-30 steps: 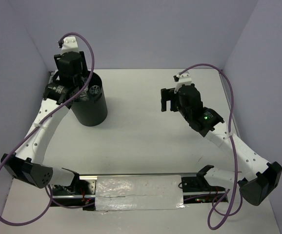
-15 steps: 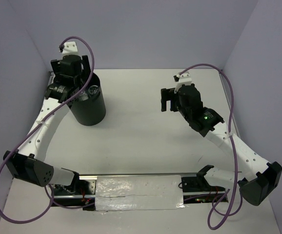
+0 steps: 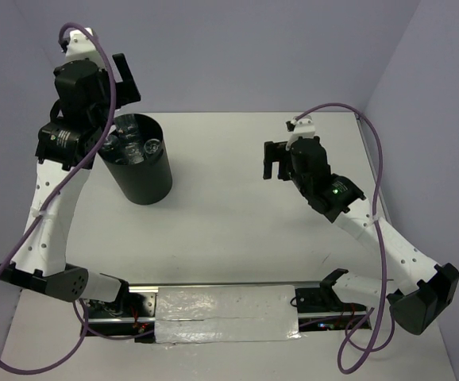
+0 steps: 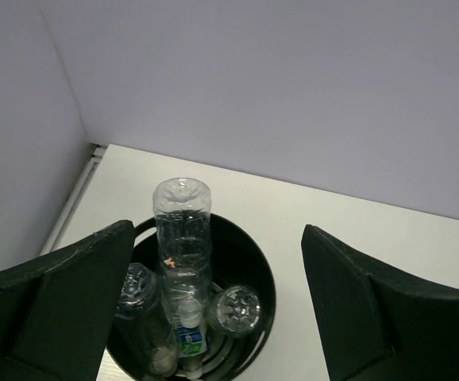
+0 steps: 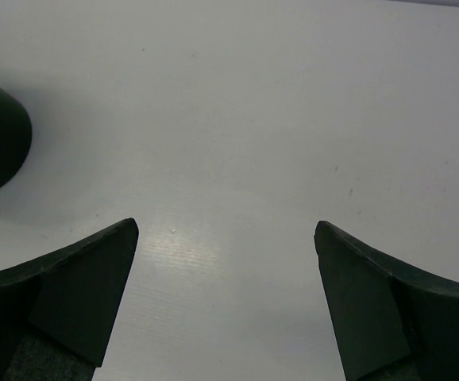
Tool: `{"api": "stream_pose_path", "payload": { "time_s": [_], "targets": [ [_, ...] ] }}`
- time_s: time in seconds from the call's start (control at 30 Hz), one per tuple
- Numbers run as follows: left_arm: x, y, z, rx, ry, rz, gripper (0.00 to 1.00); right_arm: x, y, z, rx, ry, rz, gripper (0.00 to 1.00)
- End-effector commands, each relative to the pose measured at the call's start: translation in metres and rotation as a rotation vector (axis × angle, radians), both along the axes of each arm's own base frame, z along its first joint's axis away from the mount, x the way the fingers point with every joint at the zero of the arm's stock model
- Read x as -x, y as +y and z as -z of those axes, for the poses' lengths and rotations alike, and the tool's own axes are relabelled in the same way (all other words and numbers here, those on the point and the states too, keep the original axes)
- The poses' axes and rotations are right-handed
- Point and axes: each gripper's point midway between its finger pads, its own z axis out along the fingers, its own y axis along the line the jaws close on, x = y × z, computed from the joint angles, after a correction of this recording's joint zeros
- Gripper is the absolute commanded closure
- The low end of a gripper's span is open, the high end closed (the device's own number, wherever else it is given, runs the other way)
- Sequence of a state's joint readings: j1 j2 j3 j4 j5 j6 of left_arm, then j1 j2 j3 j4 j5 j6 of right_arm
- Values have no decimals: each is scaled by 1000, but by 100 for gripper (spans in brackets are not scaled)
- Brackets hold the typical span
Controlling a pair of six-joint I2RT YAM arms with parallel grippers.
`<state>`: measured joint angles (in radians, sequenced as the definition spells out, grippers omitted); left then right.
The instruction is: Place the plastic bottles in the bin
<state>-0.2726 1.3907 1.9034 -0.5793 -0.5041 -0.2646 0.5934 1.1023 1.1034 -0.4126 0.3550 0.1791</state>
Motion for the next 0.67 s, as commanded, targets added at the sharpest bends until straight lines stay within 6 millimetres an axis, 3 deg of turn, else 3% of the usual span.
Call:
{"api": "stream_pose_path", "payload": {
  "time_s": [0.0,0.03,0.1,0.17,0.2,0.63],
  "targets": [
    [17,-12,-34,83,-71,85,1,-6,-9,-36,-71,-73,98,0],
    [19,-15,-32,89,-56,102,1,-8,-14,-46,-74,-85,127,0],
    [23,-23,-41,117,-71,146,1,-9,-20,-40,-95,-37,208,0],
    [28,-25,-43,130,-81,164,1,-11,-14,-51,-103,-19,187,0],
    [30,-28,-43,141,-85,177,1,-11,-12,-39,-70,44,188,0],
    [29,-30,-30,140,-47,187,1,-13,-15,-21,-48,115,248,0]
  ]
}}
